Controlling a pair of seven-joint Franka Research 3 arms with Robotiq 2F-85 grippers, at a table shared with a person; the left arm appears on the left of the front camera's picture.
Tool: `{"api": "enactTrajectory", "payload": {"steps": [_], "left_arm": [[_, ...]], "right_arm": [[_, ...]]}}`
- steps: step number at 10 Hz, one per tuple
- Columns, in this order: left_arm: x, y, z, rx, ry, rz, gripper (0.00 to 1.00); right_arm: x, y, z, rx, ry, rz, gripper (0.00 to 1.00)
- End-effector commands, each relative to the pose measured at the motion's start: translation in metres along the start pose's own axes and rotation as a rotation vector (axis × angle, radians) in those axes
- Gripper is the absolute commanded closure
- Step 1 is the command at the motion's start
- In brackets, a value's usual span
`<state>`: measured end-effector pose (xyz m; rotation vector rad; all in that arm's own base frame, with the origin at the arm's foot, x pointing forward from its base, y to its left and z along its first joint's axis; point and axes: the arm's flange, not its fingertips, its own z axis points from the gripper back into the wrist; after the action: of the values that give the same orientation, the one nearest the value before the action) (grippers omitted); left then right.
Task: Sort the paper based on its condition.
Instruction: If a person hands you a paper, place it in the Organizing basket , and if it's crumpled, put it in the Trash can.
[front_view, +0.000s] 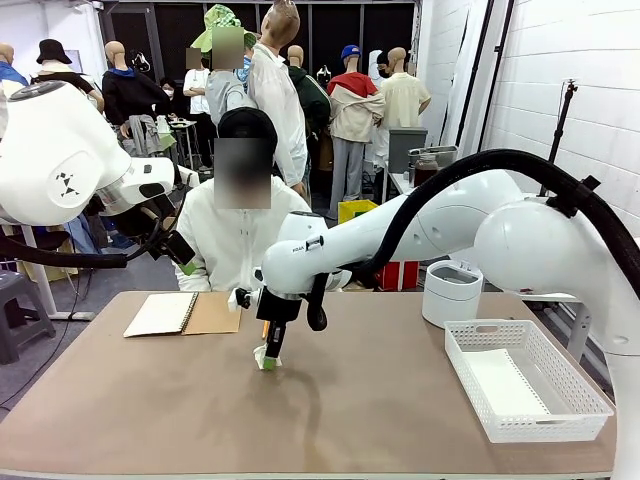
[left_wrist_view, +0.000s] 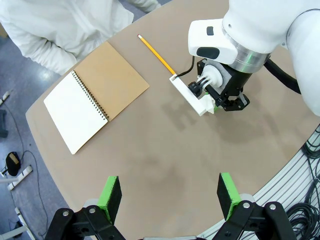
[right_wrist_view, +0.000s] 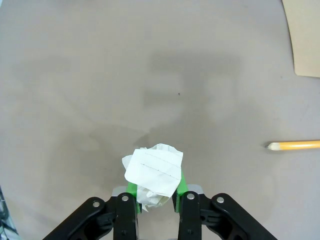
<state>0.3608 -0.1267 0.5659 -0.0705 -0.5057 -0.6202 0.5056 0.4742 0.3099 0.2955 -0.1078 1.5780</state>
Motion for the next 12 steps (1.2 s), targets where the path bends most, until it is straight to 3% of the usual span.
{"api": "enactTrajectory", "payload": {"steps": [1, 3, 4, 8, 12], "left_arm": [[0.0, 0.001, 0.001, -0.005, -0.004, 0.001, 0.0], [0.0, 0.001, 0.001, -0.005, -0.004, 0.001, 0.0], [0.0, 0.001, 0.001, -0.005, -0.004, 0.001, 0.0], [0.0, 0.001, 0.001, -0.005, -0.004, 0.001, 0.0], [0.0, 0.001, 0.001, -0.005, -0.004, 0.001, 0.0]], "right_arm": [[0.004, -0.001, 0.006, 0.0, 0.023, -0.018, 0.71], [-0.007, 0.007, 0.049, 0.026, -0.031, -0.058, 0.71], [-0.03, 0.01, 0.092, 0.03, -0.046, -0.097, 0.71], [-0.117, -0.001, 0.188, -0.12, 0.056, -0.321, 0.71], [-0.176, -0.019, 0.232, -0.184, 0.122, -0.505, 0.71]]}}
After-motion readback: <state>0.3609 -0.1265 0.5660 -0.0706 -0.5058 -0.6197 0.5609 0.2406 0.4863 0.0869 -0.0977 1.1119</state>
